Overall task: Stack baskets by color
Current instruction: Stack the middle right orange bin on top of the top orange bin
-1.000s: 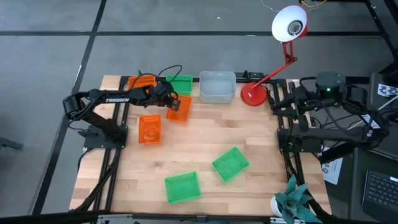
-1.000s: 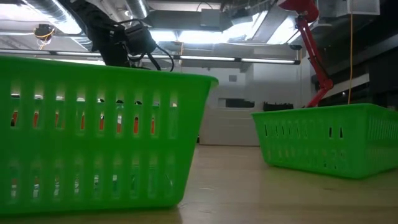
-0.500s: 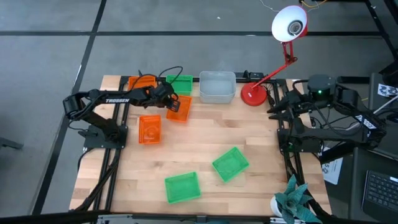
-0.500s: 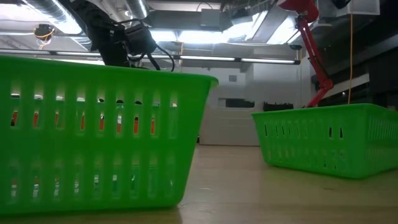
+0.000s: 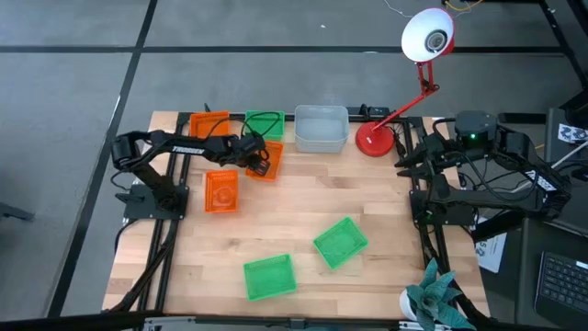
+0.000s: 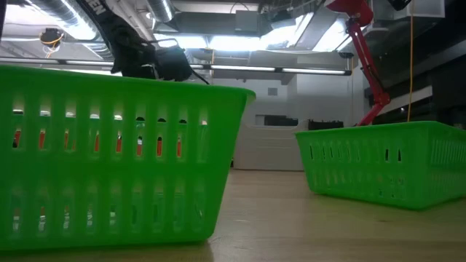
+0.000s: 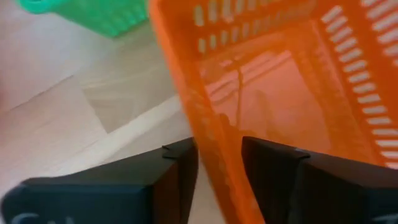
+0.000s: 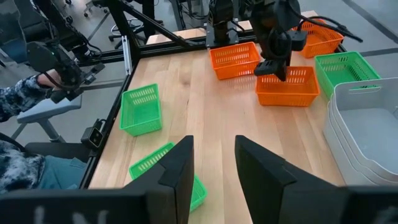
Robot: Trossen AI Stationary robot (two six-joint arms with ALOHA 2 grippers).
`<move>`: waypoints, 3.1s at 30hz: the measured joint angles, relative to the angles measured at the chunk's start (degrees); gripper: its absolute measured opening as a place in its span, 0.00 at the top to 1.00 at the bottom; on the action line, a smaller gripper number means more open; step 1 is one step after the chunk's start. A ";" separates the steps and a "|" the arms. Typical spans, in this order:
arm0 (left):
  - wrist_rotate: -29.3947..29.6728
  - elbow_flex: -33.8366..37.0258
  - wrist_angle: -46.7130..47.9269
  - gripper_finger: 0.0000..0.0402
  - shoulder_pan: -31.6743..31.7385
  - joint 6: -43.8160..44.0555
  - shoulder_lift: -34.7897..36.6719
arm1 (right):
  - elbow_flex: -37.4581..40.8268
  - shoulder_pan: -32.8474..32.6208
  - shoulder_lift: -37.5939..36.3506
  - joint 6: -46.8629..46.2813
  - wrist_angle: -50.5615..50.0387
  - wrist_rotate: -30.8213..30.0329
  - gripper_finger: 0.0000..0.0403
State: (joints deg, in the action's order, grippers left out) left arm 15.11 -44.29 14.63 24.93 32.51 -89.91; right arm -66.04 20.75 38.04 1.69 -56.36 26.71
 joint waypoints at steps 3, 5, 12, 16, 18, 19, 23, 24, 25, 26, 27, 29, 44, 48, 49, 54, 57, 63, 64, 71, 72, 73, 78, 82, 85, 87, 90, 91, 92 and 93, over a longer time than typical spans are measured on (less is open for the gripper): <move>-1.15 0.00 -0.19 0.84 0.00 -1.32 0.05 | 0.00 0.00 0.00 0.11 0.00 -0.04 0.71; -1.25 0.00 -0.13 0.95 -0.01 -2.06 1.03 | 0.00 0.00 0.00 0.11 0.00 -0.06 0.71; -2.68 -4.03 3.14 1.00 -2.39 -6.58 8.74 | 0.00 0.00 0.00 0.02 -0.11 -0.08 0.71; 5.16 -10.39 16.66 1.00 -3.46 -17.01 14.72 | 0.00 0.00 0.00 0.05 -0.44 -0.08 0.71; 11.06 -13.78 22.72 1.00 -2.88 -25.32 16.72 | 0.00 0.00 0.00 0.15 -0.73 -0.08 0.71; 13.75 -15.17 24.75 1.00 -2.35 -29.62 17.26 | 0.00 0.00 0.00 0.21 -0.80 -0.09 0.71; 17.00 -19.01 28.41 1.00 2.88 -44.58 17.65 | 0.00 0.00 0.00 1.48 -0.76 -0.10 0.71; 16.98 -19.76 27.98 1.00 4.84 -46.51 17.60 | 0.00 0.00 0.02 1.73 -0.76 -0.10 0.71; 16.94 -20.39 27.88 1.00 6.92 -47.90 17.33 | 0.00 0.00 0.02 1.81 -0.76 -0.10 0.71; 16.90 -20.99 28.20 1.00 8.79 -48.33 16.87 | 0.00 0.00 0.02 1.84 -0.76 -0.10 0.71; 16.70 -21.55 29.21 1.00 10.52 -47.71 16.19 | 0.00 0.00 0.02 1.86 -0.76 -0.10 0.71; 16.24 -22.70 34.00 1.00 13.39 -44.93 14.99 | 0.00 0.00 0.02 1.81 -0.76 -0.11 0.71; 17.41 -28.12 28.76 1.00 23.36 -68.21 7.31 | 0.00 0.00 0.07 4.55 0.31 -0.13 0.71; 17.32 -36.59 29.85 1.00 25.77 -78.18 3.20 | -0.01 0.00 0.07 4.57 0.37 -0.13 0.71; 17.13 -39.16 31.47 1.00 26.42 -81.30 1.91 | 0.00 0.00 0.07 4.57 0.37 -0.12 0.71; 11.59 -53.13 44.78 1.00 31.38 -90.29 -6.55 | -0.02 0.00 0.07 4.57 0.39 -0.13 0.71; 7.66 -58.87 51.69 1.00 34.75 -92.15 -11.97 | -0.02 0.00 0.07 4.57 0.39 -0.14 0.71; 3.09 -60.48 56.68 1.00 39.31 -94.63 -19.31 | -0.02 0.00 0.09 4.57 0.39 -0.15 0.71; 3.13 -60.46 58.89 1.00 39.54 -94.64 -20.14 | -0.02 0.02 0.09 4.52 0.39 -0.15 0.71; 2.98 -60.00 66.05 1.00 39.74 -94.22 -21.70 | -0.02 0.00 0.09 4.85 0.39 -0.28 0.71; 2.42 -59.77 65.17 1.00 39.74 -94.23 -21.70 | -0.02 0.02 0.09 4.85 0.39 -0.28 0.71; 1.55 -59.55 64.30 1.00 39.93 -94.24 -21.70 | -0.02 0.02 0.09 4.85 0.42 -0.28 0.71; 0.35 -57.87 61.54 1.00 40.35 -95.05 -21.70 | -0.02 0.00 0.09 4.48 0.44 -0.28 0.71; -1.29 -56.15 60.23 1.00 41.25 -94.64 -21.70 | -0.02 0.02 0.09 4.56 0.44 -0.26 0.71; -5.20 -54.43 58.38 1.00 41.73 -94.55 -21.75 | -0.02 0.01 0.09 4.63 0.44 -0.32 0.71; -5.52 -54.12 56.83 1.00 41.84 -94.43 -21.79 | -0.02 0.00 0.09 4.61 0.44 -1.23 0.71; -6.35 -54.01 56.44 1.00 41.78 -94.37 -21.79 | -0.02 0.02 0.09 4.16 0.44 -2.92 0.71; -6.73 -54.01 56.41 1.00 41.83 -94.16 -21.79 | -0.02 0.02 0.09 3.80 0.44 -3.15 0.71; -6.84 -54.01 56.46 1.00 41.83 -93.98 -21.79 | -0.02 0.02 0.09 3.31 0.44 -3.14 0.71; -6.86 -54.01 56.52 1.00 41.83 -93.61 -21.79 | -0.02 0.02 0.09 3.26 0.44 -3.13 0.71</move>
State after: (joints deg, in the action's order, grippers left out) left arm 8.25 -98.30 71.16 66.76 -61.10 -111.70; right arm -66.06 20.78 38.13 4.95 -55.92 23.58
